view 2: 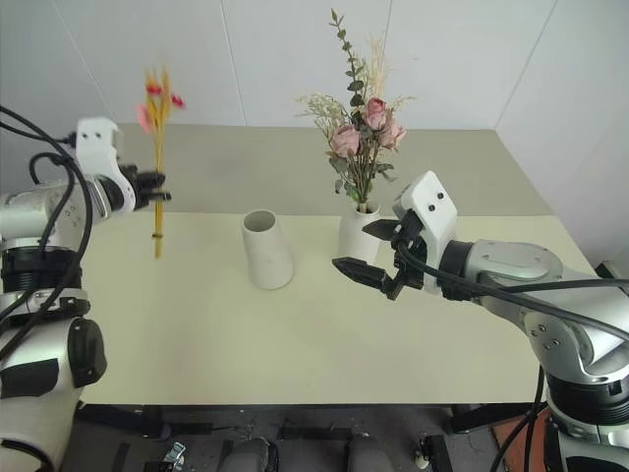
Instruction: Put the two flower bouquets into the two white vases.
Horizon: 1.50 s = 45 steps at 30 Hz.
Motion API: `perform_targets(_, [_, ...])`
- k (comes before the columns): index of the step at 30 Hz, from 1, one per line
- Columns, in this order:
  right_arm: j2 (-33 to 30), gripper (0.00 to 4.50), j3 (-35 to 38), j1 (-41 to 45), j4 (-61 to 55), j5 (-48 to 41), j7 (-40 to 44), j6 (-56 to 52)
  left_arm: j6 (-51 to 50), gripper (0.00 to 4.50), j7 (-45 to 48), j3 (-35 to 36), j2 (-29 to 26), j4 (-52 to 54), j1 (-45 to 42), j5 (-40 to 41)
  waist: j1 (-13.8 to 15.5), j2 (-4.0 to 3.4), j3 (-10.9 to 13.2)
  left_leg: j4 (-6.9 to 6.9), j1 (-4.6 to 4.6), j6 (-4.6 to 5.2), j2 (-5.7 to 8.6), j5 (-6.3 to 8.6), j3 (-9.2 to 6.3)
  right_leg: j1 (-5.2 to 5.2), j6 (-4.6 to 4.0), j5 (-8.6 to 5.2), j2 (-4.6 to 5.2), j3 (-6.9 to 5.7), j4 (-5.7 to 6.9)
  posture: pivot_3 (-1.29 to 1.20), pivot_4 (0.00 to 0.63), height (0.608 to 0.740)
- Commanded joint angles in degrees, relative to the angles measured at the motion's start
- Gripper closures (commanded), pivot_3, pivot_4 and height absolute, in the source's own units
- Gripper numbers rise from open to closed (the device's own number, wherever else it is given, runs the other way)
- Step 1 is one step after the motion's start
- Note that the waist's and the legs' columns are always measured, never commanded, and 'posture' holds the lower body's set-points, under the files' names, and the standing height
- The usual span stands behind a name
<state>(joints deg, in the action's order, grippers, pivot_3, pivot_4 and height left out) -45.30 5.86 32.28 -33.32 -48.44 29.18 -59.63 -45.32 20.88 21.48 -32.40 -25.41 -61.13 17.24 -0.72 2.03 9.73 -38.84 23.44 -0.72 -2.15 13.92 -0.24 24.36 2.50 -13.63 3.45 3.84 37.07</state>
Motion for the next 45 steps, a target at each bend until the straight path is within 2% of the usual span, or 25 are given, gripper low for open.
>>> perform_targets(1, [0.9,0.0,1.0,-0.4,-1.0,2.3,-1.1,3.2,8.5,4.45,-0.4,5.2,1.9,3.3,-3.6,5.1,0.0,0.0,0.0,0.0,-0.01,0.0,0.01,0.0,0.0,0.0,0.0,0.0,0.0,0.0,-0.01,0.0,0.15,0.74])
perform_targets(5, [2.1,0.0,0.7,-1.4,-1.2,4.3,-1.2,5.2,24.3,4.45,4.8,10.0,7.5,2.0,-3.9,11.4,0.0,0.0,0.0,0.01,-0.07,0.0,0.03,0.0,0.0,-0.04,0.0,0.0,0.01,0.01,-0.02,0.0,0.15,0.74])
perform_targets(8, [3.7,0.0,0.6,-2.3,-1.9,5.3,-2.2,6.2,31.1,4.45,12.6,12.1,10.1,-3.3,-5.4,16.6,0.0,0.0,0.0,0.0,-0.07,0.0,0.04,0.0,0.0,-0.04,0.0,0.0,0.0,0.01,-0.02,0.0,0.15,0.74])
perform_targets(12, [5.1,0.0,0.4,-4.3,-3.3,7.0,-3.6,7.4,31.6,4.45,19.5,13.9,12.5,-12.0,-8.0,22.7,-0.1,0.01,0.0,0.01,-0.09,0.0,0.06,0.0,0.0,-0.08,0.0,0.0,0.0,0.01,-0.03,0.0,0.15,0.74])
perform_targets(19, [6.3,0.0,1.7,-7.3,-6.0,8.4,-5.9,7.6,29.6,4.45,24.3,13.1,13.4,-21.4,-12.9,25.1,-0.1,0.01,0.0,-0.01,-0.05,0.01,0.09,0.0,-0.05,-0.07,0.01,0.0,-0.01,-0.01,-0.05,0.0,0.15,0.74])
perform_targets(23, [6.7,0.0,2.1,-8.6,-7.0,8.6,-7.1,7.5,25.1,4.45,28.6,10.2,12.7,-20.6,-12.5,25.0,-0.4,0.01,0.0,0.01,-0.07,0.01,0.09,0.0,-0.05,-0.07,0.02,0.0,-0.02,-0.01,-0.05,0.0,0.15,0.74])
perform_targets(27, [7.1,0.0,2.6,-9.4,-7.5,8.8,-7.8,7.5,23.5,4.45,34.6,1.3,12.3,-12.8,-7.1,20.2,-0.4,0.0,0.0,0.01,-0.13,0.01,0.09,-0.01,-0.06,-0.09,0.02,-0.01,-0.03,0.0,-0.02,0.0,0.15,0.74])
perform_targets(31, [7.2,0.0,2.6,-9.7,-7.6,9.0,-7.9,7.6,21.6,4.45,35.3,-1.4,11.4,-7.1,-3.5,20.4,-0.5,0.0,0.0,0.01,-0.13,0.0,0.08,-0.01,-0.06,-0.09,0.01,-0.01,-0.04,0.01,-0.02,0.0,0.15,0.74])
perform_targets(45, [7.2,0.0,2.0,-9.8,-6.7,8.9,-6.7,7.8,14.5,4.45,34.0,-1.9,8.9,4.0,3.7,24.1,-0.2,0.0,0.0,0.0,-0.12,0.01,0.08,-0.01,-0.07,-0.1,0.01,-0.01,-0.04,0.03,-0.04,0.0,0.15,0.74])
